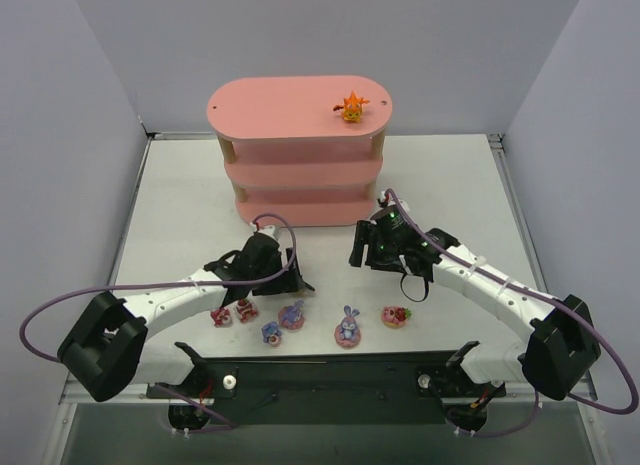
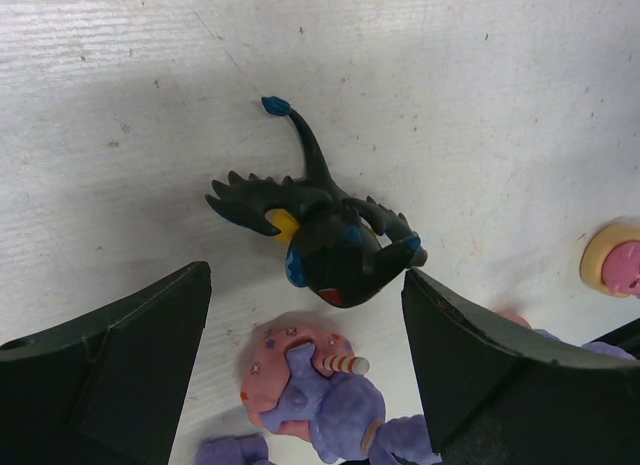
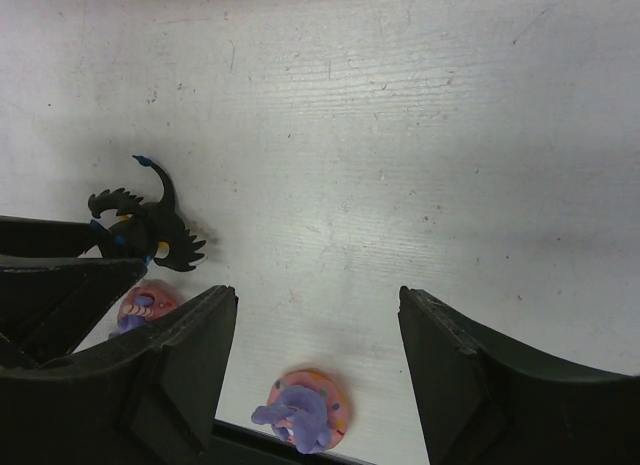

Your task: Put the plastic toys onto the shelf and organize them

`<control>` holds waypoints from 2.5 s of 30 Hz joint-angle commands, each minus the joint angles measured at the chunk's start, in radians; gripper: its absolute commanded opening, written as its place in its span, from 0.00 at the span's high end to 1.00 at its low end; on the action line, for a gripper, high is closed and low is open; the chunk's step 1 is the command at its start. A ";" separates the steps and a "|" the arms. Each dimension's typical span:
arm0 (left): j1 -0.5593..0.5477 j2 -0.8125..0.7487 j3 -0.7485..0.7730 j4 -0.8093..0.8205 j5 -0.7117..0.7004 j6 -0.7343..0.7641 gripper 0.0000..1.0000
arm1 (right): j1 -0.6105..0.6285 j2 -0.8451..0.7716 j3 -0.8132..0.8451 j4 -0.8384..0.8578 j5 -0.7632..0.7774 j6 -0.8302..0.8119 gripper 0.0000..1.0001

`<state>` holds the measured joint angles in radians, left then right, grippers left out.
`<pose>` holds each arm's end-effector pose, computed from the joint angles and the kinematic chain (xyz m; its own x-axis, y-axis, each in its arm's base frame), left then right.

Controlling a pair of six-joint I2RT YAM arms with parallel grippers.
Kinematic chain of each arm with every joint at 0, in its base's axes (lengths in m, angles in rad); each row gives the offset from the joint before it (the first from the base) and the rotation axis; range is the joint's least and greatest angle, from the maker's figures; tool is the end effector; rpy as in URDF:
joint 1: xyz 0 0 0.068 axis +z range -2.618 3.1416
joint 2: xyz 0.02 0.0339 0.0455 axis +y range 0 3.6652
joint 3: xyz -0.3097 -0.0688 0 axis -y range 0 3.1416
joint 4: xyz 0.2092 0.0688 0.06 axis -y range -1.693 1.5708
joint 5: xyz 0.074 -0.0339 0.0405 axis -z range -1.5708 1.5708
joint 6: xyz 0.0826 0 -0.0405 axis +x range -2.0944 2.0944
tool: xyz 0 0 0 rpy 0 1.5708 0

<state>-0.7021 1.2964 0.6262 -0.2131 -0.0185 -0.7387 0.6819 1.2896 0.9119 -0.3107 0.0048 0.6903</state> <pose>0.1817 -0.1517 0.2077 -0.8650 -0.1501 -0.4788 0.0735 0.9061 -0.4167 0.2111 0.1709 0.2902 -0.7798 0.1871 -0.5974 -0.1697 0.8554 0.4894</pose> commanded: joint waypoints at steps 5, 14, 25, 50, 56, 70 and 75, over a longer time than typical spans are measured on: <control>0.033 -0.003 -0.031 0.165 0.019 -0.054 0.13 | -0.008 -0.036 -0.018 -0.059 0.015 -0.005 0.34; 0.033 0.035 -0.034 0.198 0.048 -0.077 0.25 | -0.018 -0.036 -0.008 -0.076 0.015 -0.026 0.34; 0.033 0.043 -0.028 0.198 0.046 -0.094 0.54 | -0.031 -0.042 -0.008 -0.085 0.015 -0.040 0.34; 0.154 -0.068 0.489 -0.513 -0.017 -0.013 1.00 | -0.059 -0.070 -0.007 -0.074 0.031 -0.064 0.34; 0.188 -0.086 0.728 -0.728 -0.038 0.021 1.00 | -0.068 -0.081 -0.027 -0.062 0.023 -0.067 0.34; 0.308 0.082 1.344 -0.931 -0.086 0.170 1.00 | -0.102 -0.125 -0.074 -0.050 0.008 -0.080 0.34; 0.383 0.197 1.546 -0.996 -0.060 0.236 1.00 | -0.111 -0.128 -0.077 -0.047 0.003 -0.078 0.34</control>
<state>-0.3729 1.4197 2.0293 -1.1477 -0.0769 -0.5808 0.5808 1.1843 0.8413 -0.3557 0.0109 0.6231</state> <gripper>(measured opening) 0.564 0.660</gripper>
